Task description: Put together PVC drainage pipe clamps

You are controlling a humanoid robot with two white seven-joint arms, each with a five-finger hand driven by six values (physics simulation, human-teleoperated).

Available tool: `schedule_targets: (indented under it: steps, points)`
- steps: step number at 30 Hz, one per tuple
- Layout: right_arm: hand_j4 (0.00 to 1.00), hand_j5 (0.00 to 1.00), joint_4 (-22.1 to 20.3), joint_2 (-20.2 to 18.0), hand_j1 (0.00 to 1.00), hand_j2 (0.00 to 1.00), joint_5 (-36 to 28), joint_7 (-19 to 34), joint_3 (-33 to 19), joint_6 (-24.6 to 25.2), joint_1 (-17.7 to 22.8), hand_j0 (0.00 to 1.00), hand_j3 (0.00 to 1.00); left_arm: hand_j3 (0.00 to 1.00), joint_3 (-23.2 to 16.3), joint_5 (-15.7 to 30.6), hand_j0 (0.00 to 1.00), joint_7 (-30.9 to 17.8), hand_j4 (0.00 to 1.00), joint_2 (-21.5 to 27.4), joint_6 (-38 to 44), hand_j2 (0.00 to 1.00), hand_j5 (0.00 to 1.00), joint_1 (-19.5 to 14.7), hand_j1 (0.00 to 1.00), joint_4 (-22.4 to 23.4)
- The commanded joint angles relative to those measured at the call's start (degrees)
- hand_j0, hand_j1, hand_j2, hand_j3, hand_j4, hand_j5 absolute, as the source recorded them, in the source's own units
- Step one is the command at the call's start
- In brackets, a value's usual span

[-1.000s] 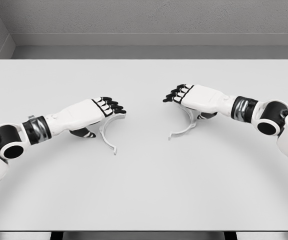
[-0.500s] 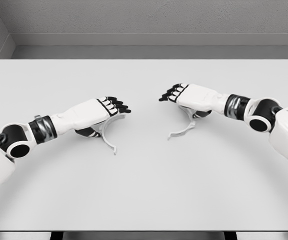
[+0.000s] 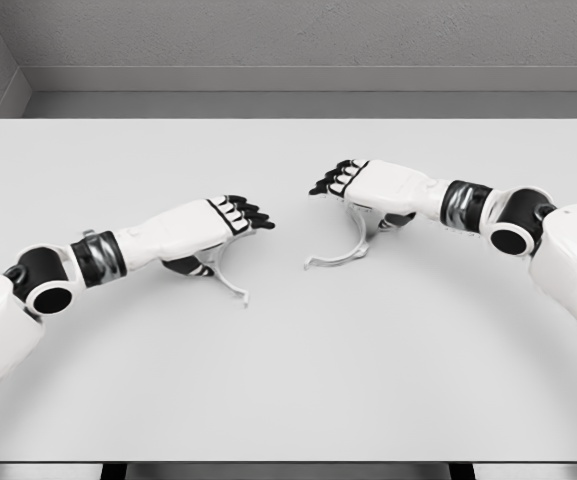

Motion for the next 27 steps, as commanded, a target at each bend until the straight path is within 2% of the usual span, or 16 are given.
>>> schedule_targets:
  steps: [1,6,8,17,20,21,23,27]
  points:
    - [1.0,1.0,1.96,0.75,1.0,1.0,-0.14,-0.05,-0.04,0.04,-0.17,1.0,1.0,1.0,0.01,0.3,1.0,-0.22,1.0,-0.28,0.08,1.0,1.0,0.0,1.0,-0.09]
    - [1.0,1.0,2.22,1.54,1.0,1.0,-0.05,-0.05,0.22,0.04,-0.53,1.0,1.0,1.0,0.01,0.3,1.0,-0.48,1.0,-0.98,0.08,1.0,1.0,0.0,1.0,-0.09]
    - [1.0,1.0,3.89,2.33,1.0,1.0,-0.05,-0.05,1.45,0.04,-1.58,1.0,1.0,1.0,0.01,0.3,1.0,-0.57,1.0,-1.33,0.08,1.0,1.0,0.0,1.0,-0.09]
    - [1.0,1.0,4.24,4.79,1.0,1.0,-0.05,0.03,2.33,0.04,-2.11,1.0,1.0,1.0,0.19,0.38,1.0,-0.57,1.0,-1.77,0.08,1.0,1.0,0.0,1.0,-0.09]
    - [1.0,1.0,3.98,5.67,1.0,1.0,-0.05,0.3,2.42,0.04,-2.46,1.0,1.0,1.0,1.68,0.82,1.0,-0.48,1.0,-0.72,0.08,1.0,1.0,0.0,1.0,0.18]
    - [1.0,1.0,3.72,6.02,1.0,1.0,-0.14,2.32,2.33,0.04,-2.46,1.0,1.0,1.0,2.3,0.91,1.0,-0.4,1.0,0.24,0.08,1.0,1.0,0.0,1.0,0.18]
    - [1.0,1.0,3.63,6.55,1.0,1.0,-0.14,2.67,2.33,0.04,-2.55,1.0,1.0,1.0,2.65,1.17,1.0,-0.13,1.0,3.5,0.08,1.0,1.0,-0.09,1.0,0.62]
    - [1.0,1.0,2.31,7.16,1.0,1.0,-0.14,2.93,2.33,0.48,-2.55,1.0,1.0,1.0,5.55,1.7,1.0,-0.04,1.0,5.87,0.08,1.0,1.0,0.09,1.0,2.11]
